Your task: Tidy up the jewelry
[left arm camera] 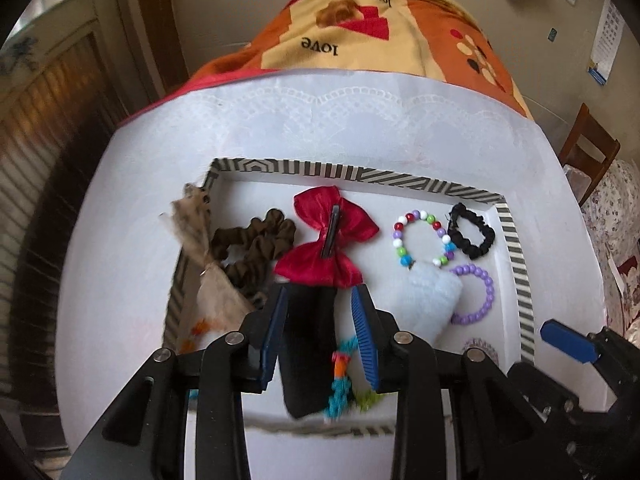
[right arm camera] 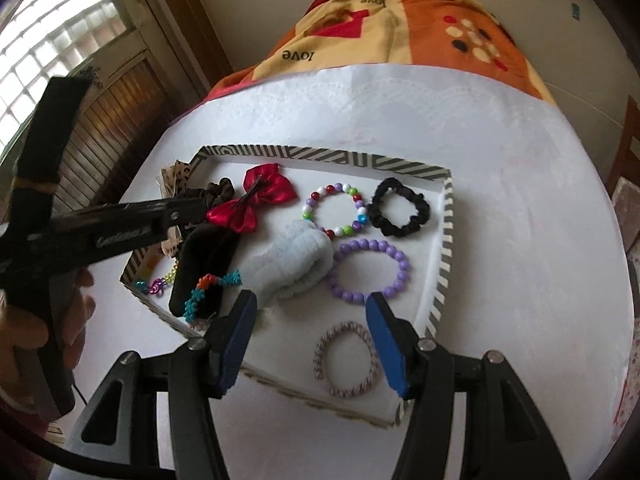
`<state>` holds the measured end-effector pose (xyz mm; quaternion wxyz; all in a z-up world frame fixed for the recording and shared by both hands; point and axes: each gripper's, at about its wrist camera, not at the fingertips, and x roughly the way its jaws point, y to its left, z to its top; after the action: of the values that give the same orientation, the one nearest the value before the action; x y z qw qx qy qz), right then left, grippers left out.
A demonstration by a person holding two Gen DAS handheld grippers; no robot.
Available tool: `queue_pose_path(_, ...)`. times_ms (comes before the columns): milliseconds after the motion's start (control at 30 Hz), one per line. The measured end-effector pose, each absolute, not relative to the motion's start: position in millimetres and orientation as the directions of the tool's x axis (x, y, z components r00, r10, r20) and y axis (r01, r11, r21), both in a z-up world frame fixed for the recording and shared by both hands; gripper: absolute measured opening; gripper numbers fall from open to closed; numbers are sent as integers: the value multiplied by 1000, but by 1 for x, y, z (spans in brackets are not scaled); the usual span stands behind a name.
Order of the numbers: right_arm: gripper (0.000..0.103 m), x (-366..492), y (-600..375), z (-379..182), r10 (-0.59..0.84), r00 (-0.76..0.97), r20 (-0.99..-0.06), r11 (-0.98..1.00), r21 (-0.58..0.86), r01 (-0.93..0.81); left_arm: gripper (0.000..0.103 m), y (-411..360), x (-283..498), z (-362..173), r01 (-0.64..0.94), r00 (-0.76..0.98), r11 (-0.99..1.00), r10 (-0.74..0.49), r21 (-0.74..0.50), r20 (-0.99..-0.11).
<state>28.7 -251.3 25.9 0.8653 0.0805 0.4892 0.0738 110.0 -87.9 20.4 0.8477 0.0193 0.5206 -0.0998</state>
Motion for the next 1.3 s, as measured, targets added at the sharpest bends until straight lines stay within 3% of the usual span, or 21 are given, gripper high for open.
queue_pose_path(500,63,-5,-239,68,110,602,-791,990,139,2,25,-71,48,57,116,516,992,-98,-44,-851)
queue_pose_path(633,69,-10,-236,78,93,623,-777,992,128,11,25,-69,38,69,106,549,994,-85,-31,-831)
queue_pose_path(1300,69,-17,-223,93,70,642,-763,994,106,19,25,-61,24,86,70,584,997,-64,-29,-809)
